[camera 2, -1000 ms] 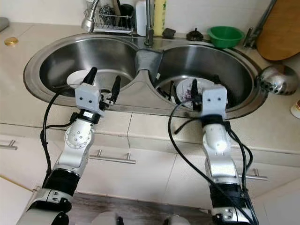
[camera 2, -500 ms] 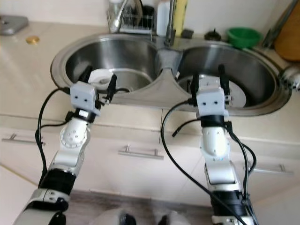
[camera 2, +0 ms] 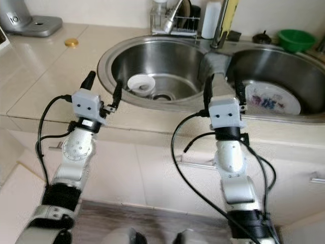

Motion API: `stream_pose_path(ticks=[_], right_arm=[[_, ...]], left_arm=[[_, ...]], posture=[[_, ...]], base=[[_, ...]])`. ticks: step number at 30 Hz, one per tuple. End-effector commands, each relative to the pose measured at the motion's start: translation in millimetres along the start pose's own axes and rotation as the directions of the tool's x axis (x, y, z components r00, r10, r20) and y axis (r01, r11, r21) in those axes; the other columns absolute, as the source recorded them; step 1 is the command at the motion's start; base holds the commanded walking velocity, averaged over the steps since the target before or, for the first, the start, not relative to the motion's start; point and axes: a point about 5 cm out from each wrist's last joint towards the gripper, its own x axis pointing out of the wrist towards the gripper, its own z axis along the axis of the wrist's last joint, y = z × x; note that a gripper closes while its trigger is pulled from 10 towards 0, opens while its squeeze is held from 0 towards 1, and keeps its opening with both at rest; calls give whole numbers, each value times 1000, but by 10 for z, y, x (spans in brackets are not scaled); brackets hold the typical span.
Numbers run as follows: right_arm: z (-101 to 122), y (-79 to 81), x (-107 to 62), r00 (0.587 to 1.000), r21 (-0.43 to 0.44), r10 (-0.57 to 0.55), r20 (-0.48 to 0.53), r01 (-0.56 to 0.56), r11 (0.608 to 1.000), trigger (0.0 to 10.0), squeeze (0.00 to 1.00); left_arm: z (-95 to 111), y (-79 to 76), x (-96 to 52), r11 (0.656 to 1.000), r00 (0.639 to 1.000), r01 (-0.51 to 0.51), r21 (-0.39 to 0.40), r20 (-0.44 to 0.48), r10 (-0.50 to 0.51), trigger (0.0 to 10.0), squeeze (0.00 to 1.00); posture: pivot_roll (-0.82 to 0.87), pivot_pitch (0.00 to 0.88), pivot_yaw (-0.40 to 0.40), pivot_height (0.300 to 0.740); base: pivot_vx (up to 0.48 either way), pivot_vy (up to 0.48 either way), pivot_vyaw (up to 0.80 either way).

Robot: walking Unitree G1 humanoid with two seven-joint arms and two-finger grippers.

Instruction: Kitchen organization

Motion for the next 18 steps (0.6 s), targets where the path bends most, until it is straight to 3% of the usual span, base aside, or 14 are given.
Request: stream_pose_path(ticks=[1,5,14,18], right_arm=[[77,17,30,999,1,0,33,0,1000,10000,0],[34,-15,15,1000,9,-14,1,14,1000,10000,0],[24,-61,-15,999,28,-33,-10,34,999,10000,0],[26,-48,-40,999,38,-30,-10,30,999,10000,0]], left_arm=[[44,77,9,1000,1000,-13,28,26,12,10000,0],[56,67,-1,1000,999,-7,28,39,6,10000,0],[41,54,-3,999,999,1,37,33,-2,10000,0],[38,45,-3,999,999,3,39,34,-4,10000,0]], posture=[[82,0,-39,740],[78,0,-40,740],[74,0,-39,740],[74,0,-39,740]], base=[[0,0,0],[0,0,0],[0,0,-800],[0,-199,0]])
